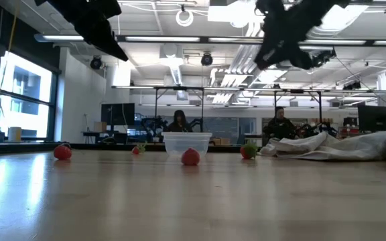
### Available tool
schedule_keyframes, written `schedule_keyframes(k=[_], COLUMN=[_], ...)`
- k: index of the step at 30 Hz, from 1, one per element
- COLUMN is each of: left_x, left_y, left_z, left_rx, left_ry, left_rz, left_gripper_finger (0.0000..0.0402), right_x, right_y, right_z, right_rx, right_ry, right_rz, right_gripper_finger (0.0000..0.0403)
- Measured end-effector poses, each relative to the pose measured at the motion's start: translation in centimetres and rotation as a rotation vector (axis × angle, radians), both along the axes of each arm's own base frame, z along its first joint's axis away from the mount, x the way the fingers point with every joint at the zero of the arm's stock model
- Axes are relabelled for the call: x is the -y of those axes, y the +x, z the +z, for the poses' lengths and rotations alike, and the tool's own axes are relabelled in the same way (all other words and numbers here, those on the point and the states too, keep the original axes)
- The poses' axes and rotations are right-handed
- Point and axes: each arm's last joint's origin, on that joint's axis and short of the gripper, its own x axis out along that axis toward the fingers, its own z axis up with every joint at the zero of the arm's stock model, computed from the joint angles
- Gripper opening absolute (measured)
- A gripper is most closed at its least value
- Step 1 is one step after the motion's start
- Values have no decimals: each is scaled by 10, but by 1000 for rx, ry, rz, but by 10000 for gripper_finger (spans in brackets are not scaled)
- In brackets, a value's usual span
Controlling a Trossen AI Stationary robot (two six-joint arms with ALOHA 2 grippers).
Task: Pick and placing Produce into tupperware
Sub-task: Put the cherry into the transparent container
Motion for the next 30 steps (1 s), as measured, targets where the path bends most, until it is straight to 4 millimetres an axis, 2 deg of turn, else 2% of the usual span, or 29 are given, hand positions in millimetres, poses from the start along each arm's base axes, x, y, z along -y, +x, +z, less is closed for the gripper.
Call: schedule_keyframes(k=[3,7,10,13,19,25,30], left_x=[0,0,0,0,0,0,0], left_y=[0,0,0,0,0,0,0], left_z=[0,0,0,0,0,0,0], left_rx=[0,0,0,0,-4,-4,-3], left_ry=[0,0,-1,0,6,6,6], left_rz=[0,0,0,0,-5,-5,-5], left_gripper_finger=[136,136,136,136,136,136,136], right_x=[28,66,93,115,141,148,150], right_y=[15,41,60,80,115,146,166], right_z=[27,52,62,62,38,-15,-65], right_rx=[39,28,4,-15,-70,-110,-218], right_ry=[-108,-237,-297,-313,-318,-215,-212], right_rz=[54,150,207,274,382,480,544], right_gripper_finger=[87,87,87,87,87,87,87])
